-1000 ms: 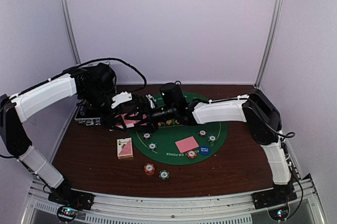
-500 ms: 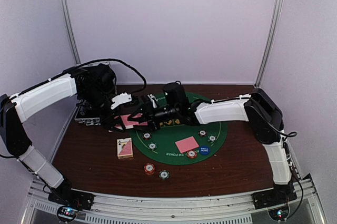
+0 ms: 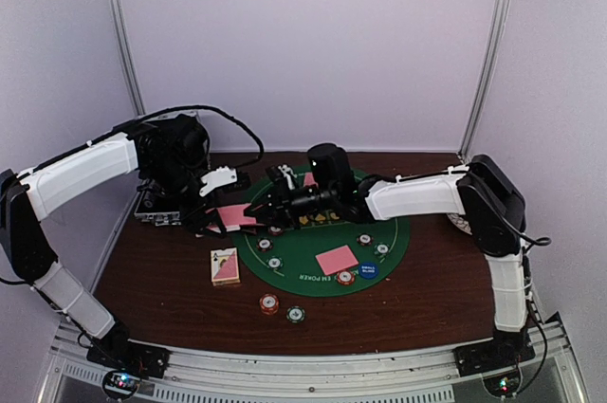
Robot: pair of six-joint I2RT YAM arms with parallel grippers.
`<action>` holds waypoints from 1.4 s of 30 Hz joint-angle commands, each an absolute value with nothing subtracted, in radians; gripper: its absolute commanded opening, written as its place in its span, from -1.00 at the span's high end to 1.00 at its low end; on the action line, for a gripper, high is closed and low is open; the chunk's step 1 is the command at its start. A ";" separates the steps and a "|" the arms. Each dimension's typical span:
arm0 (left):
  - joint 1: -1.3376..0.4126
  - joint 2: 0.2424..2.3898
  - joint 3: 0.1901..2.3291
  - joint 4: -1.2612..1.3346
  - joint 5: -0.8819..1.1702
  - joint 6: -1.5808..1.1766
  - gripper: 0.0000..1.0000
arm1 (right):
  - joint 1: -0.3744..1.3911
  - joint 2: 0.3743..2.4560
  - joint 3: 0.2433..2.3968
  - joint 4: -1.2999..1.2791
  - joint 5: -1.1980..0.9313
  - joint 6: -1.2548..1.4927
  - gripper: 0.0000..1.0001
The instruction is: Distribute texas hold em gaming equipment
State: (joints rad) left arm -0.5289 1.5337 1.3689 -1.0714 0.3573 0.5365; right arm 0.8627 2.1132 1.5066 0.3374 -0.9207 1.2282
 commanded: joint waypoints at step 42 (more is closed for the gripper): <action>-0.525 1.519 1.368 -1.056 0.348 0.557 0.97 | 0.567 1.866 1.164 -0.368 -0.739 0.569 1.00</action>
State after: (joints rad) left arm -0.5289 1.5333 1.3537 -1.0714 0.3298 0.5446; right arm 0.5659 1.8496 1.1778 -0.3592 -0.8124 0.6182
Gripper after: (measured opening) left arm 0.671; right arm 0.020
